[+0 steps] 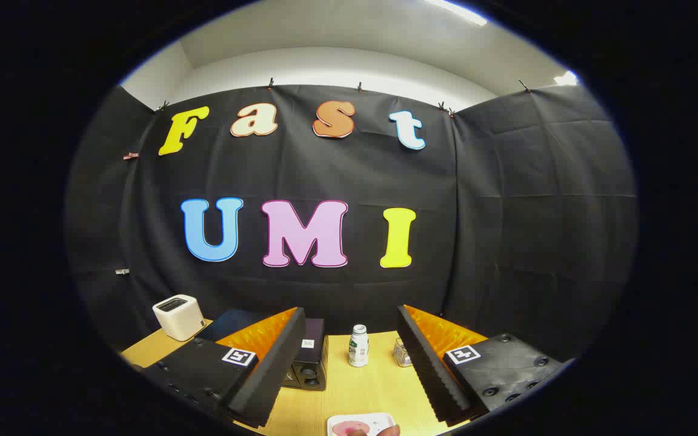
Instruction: Open the toaster oven, put the food inside, and close the toaster oven door.
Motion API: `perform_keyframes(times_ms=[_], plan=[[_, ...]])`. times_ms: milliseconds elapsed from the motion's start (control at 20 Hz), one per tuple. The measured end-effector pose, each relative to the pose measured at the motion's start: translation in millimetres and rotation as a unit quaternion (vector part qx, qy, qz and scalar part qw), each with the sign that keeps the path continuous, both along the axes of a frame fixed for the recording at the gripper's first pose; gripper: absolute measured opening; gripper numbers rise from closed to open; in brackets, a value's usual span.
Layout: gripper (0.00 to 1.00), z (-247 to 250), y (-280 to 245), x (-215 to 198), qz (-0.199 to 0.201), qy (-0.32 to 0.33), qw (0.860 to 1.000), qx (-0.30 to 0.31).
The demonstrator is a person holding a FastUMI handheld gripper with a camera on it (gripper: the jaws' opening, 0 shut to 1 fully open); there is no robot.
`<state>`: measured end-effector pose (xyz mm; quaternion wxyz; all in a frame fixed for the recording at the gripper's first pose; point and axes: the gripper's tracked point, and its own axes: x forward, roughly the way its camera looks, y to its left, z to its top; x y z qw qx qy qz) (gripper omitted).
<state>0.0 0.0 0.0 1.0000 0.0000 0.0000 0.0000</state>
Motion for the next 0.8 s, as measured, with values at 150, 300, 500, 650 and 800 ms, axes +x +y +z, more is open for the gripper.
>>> perform_keyframes(times_ms=[150,300,500,650,800], plan=[[0.98,1.0,-0.5,-0.2,-0.001,0.002,1.000,-0.002],[0.98,0.8,-0.5,-0.6,0.001,0.003,1.000,-0.006],[0.98,0.7,-0.7,-0.8,0.001,0.005,1.000,-0.003],[0.98,0.9,-0.8,-0.7,0.000,0.004,1.000,-0.005],[0.98,-0.2,0.3,-0.8,0.001,0.004,1.000,-0.004]])
